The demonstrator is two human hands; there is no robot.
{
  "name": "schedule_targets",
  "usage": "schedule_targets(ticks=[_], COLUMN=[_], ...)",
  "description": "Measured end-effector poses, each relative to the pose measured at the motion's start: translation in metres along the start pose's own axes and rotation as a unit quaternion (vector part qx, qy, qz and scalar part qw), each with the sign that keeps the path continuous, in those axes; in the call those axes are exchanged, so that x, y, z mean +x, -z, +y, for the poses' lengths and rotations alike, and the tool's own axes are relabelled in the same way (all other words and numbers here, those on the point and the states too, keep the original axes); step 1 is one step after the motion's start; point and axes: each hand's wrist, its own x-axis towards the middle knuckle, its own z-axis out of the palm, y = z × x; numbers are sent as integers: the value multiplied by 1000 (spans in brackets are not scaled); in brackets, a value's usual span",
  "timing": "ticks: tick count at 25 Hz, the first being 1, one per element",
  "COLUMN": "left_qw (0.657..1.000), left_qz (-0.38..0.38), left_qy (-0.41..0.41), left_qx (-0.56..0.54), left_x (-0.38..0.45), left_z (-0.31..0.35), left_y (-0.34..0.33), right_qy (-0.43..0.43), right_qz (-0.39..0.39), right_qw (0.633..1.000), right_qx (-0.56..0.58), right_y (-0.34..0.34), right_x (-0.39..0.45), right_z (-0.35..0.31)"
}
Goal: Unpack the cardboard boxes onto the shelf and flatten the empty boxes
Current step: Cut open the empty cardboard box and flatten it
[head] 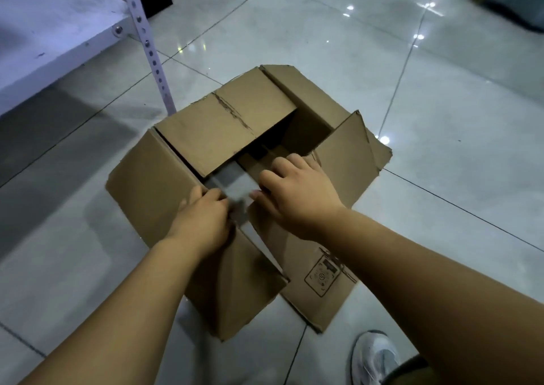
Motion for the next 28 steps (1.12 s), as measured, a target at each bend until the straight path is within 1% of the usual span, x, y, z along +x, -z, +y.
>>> schedule_targets(ticks=[2,5,7,10,11,14,16,18,20,22,24,28], left_qw=[999,997,993,989,988,982,980,983,983,983,985,983], left_qz=[0,-10,-17,-37,-45,-65,-77,-69,-68,-69,-64,-80], left_qy=[-34,-78,-104,-133,-137,-160,-167,-156,-151,-143,-133,-133], left_qx=[10,25,44,51,53,72,76,68,82,90,85,100], left_x=[2,7,12,17,17,10,2,0,1,1,1,-7], left_z=[6,22,30,40,42,47,46,39,32,33,36,38], left_y=[-1,-8,-15,-24,-26,-30,-30,-29,-27,-26,-26,-26], right_qy=[-22,-63,-90,-137,-151,-189,-239,-288,-294,-272,-268,-288], right_qz=[23,17,-20,-113,-133,-173,-185,-197,-231,-244,-258,-313], right_qw=[999,997,994,981,977,964,950,934,925,929,926,905], right_qx=[-17,-42,-60,-73,-69,-75,-79,-73,-60,-61,-62,-5], right_y=[14,35,49,71,76,80,77,73,73,72,65,39], right_x=[-10,-27,-39,-54,-57,-67,-78,-84,-86,-89,-96,-113], right_z=[0,-2,-6,-12,-14,-22,-29,-34,-33,-26,-18,0])
